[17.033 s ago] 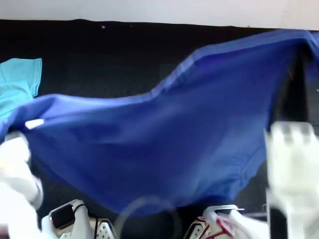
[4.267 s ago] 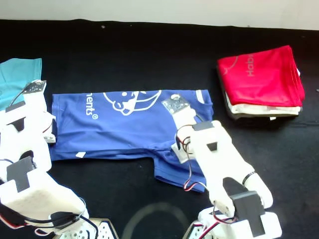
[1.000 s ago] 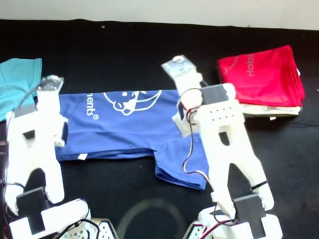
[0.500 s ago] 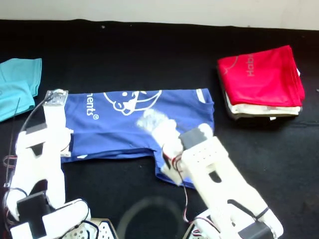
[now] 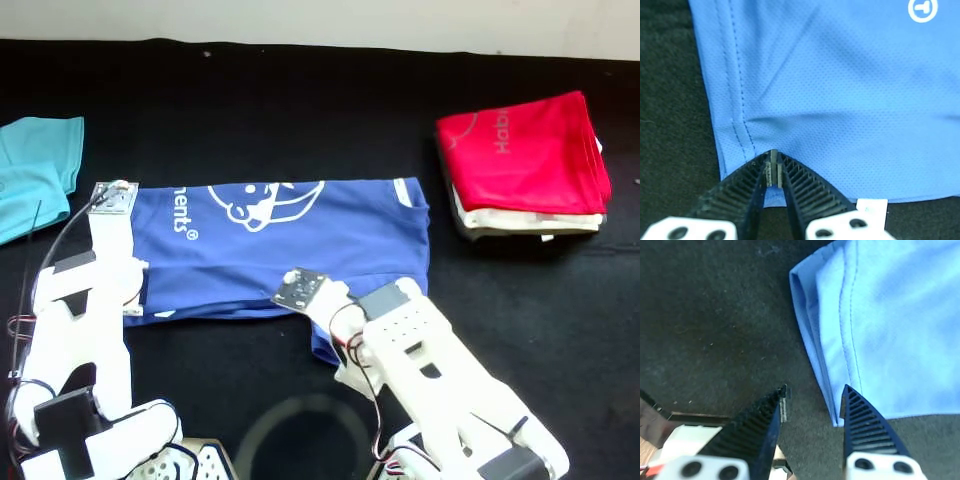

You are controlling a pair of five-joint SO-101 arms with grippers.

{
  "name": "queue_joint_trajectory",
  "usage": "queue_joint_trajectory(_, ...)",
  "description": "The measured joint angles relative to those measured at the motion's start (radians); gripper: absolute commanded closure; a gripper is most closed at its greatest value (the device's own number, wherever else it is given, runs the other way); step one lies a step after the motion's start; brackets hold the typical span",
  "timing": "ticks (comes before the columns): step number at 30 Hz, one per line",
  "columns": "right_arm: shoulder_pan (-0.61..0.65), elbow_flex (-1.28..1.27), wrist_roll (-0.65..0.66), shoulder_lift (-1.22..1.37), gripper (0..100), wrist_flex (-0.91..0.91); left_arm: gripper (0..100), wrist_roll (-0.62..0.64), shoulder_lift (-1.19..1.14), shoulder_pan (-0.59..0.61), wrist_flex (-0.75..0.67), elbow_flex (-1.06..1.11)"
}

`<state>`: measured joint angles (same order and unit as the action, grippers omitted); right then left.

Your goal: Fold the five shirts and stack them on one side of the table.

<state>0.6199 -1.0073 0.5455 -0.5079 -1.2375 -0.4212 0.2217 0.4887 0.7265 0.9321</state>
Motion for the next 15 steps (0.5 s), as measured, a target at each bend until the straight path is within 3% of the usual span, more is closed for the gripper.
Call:
queue_joint_trajectory(9,-0.032,-0.114,0.009,0.118,83.2,0.224,99,0.000,0.000,0.000,0.000,0.000)
queue_joint_trajectory(15,-0.077,-0.048,0.043,0.249,83.7,0.226,99,0.000,0.000,0.000,0.000,0.000)
